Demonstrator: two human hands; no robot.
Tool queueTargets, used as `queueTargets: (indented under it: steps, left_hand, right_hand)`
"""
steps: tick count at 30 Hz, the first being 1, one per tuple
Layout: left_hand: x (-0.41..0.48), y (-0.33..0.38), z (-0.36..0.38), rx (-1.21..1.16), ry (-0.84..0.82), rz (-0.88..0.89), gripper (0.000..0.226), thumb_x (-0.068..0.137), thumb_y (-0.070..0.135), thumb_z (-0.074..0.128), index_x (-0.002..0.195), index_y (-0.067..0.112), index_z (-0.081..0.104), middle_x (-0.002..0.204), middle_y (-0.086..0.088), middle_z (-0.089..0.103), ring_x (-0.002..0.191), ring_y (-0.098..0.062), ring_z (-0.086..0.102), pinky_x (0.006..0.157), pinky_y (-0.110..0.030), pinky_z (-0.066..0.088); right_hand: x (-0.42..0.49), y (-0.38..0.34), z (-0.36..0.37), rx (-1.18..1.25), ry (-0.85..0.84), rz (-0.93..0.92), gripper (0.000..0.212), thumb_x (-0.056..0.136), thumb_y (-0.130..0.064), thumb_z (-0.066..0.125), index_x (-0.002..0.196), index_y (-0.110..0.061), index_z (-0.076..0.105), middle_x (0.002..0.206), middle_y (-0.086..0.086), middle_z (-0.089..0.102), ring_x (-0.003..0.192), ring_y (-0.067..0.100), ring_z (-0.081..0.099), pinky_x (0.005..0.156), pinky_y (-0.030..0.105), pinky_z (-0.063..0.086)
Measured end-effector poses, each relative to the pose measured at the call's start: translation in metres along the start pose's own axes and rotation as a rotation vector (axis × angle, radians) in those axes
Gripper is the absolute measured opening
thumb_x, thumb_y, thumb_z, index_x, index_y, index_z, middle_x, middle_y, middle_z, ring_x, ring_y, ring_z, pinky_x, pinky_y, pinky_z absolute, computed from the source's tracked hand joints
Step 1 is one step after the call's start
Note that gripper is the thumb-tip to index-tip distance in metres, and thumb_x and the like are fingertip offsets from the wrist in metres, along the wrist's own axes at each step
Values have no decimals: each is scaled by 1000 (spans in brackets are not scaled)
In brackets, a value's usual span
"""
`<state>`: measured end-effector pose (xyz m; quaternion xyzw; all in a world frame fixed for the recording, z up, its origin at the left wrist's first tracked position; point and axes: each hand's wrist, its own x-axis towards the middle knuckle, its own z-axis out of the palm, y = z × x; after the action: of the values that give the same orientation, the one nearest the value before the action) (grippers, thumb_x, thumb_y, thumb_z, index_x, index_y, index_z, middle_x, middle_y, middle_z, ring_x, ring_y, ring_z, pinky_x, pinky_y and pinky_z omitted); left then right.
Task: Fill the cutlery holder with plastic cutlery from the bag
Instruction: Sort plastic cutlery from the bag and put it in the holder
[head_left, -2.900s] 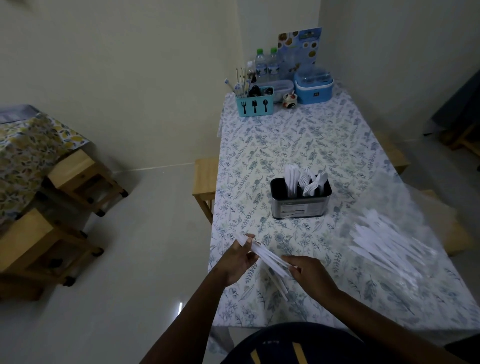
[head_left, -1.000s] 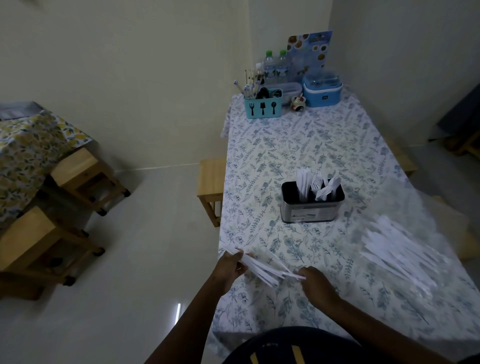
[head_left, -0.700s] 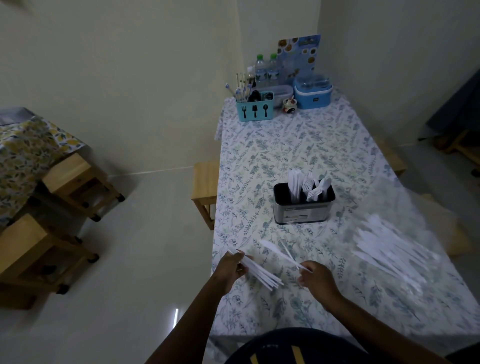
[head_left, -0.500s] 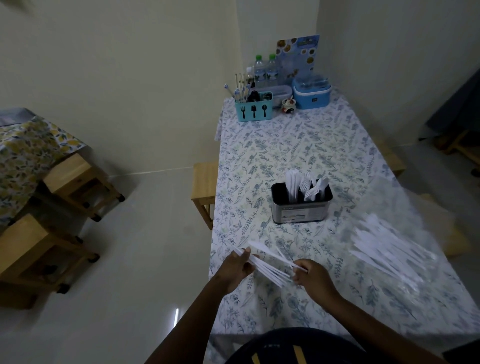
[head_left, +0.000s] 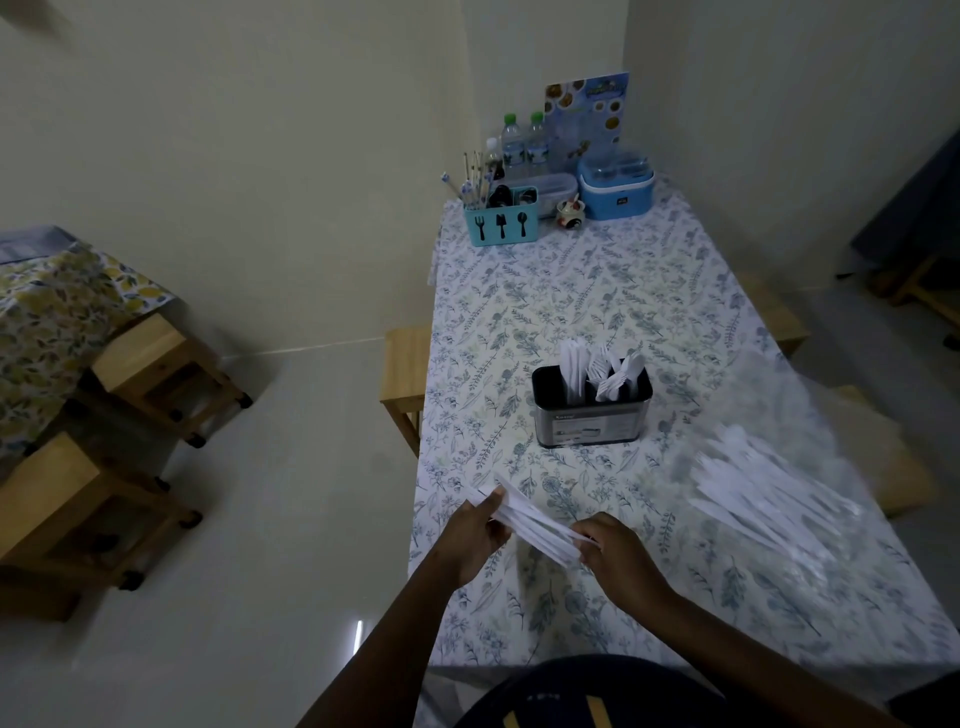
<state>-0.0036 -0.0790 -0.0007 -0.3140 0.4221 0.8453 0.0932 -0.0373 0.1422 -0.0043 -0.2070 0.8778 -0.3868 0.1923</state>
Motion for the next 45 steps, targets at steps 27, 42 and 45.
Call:
queueTargets:
  steps: [27,42,45]
  left_hand:
    - [4,12,55,89,-123,-14,9,88,7,64,94,1,66,84,-6,65,68,-14,57,52,-20,46]
    - [8,15,92,414,-124,72,20,84,11,70,97,-5,69,96,-20,69,51,-10,41,46,-18,33]
    - [10,19,99,472,-103,118,13,86,9,68,91,-3,70,92,-20,70,49,-11,43,47,-18,37]
  right_hand:
    - [-9,-6,-23,20,-181,128,22,91,-35,59,103,-21,47,79,-11,52,62,1,48,52,15,35]
    - [1,2,-41,-167,-200,129,23,95,-27,49,112,-12,46,94,3,58,75,15,54,53,17,35]
    - [3,-1,-45,-101,-236,103,32,88,-42,59,103,-18,44,85,-6,51,71,9,52,54,16,35]
